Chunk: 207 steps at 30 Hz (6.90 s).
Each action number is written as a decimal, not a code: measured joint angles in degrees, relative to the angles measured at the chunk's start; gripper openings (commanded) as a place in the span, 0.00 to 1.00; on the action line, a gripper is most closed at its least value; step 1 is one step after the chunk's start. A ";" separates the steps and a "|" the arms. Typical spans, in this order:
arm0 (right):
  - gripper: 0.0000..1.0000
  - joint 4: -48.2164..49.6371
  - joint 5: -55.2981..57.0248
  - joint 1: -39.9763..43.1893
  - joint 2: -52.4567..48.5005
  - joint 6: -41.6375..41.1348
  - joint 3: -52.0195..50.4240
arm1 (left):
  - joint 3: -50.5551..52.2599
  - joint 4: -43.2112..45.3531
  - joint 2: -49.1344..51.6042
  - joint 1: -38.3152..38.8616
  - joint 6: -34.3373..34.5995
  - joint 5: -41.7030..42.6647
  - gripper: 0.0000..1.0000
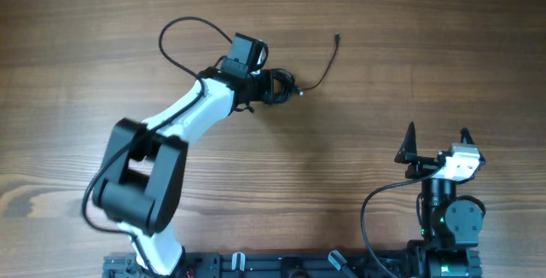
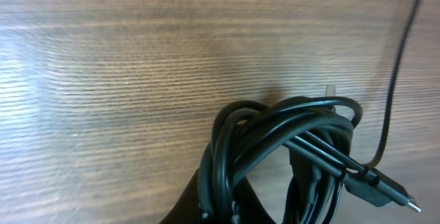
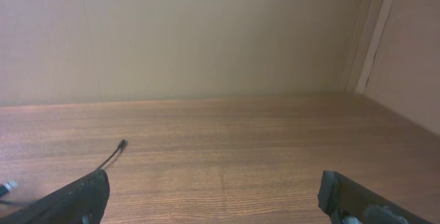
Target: Untangle cables
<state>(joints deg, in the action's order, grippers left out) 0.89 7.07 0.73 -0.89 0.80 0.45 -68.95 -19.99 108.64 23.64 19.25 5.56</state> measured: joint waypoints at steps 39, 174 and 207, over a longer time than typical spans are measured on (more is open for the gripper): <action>1.00 -0.46 -10.40 0.00 -0.28 -20.13 0.00 | 0.00 -14.84 -14.93 0.00 -10.67 14.56 0.04; 0.04 22.32 -39.87 -13.77 -70.31 -64.65 25.59 | -0.02 -16.37 -21.31 9.44 29.11 3.39 0.69; 0.14 31.58 -58.73 -13.79 -70.53 -59.63 25.57 | -0.02 -15.10 -19.43 10.38 1.11 4.28 0.04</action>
<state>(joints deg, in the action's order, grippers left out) 32.47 -51.66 -13.06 -71.42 -58.83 26.02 -68.97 -35.09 89.21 34.02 20.36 9.85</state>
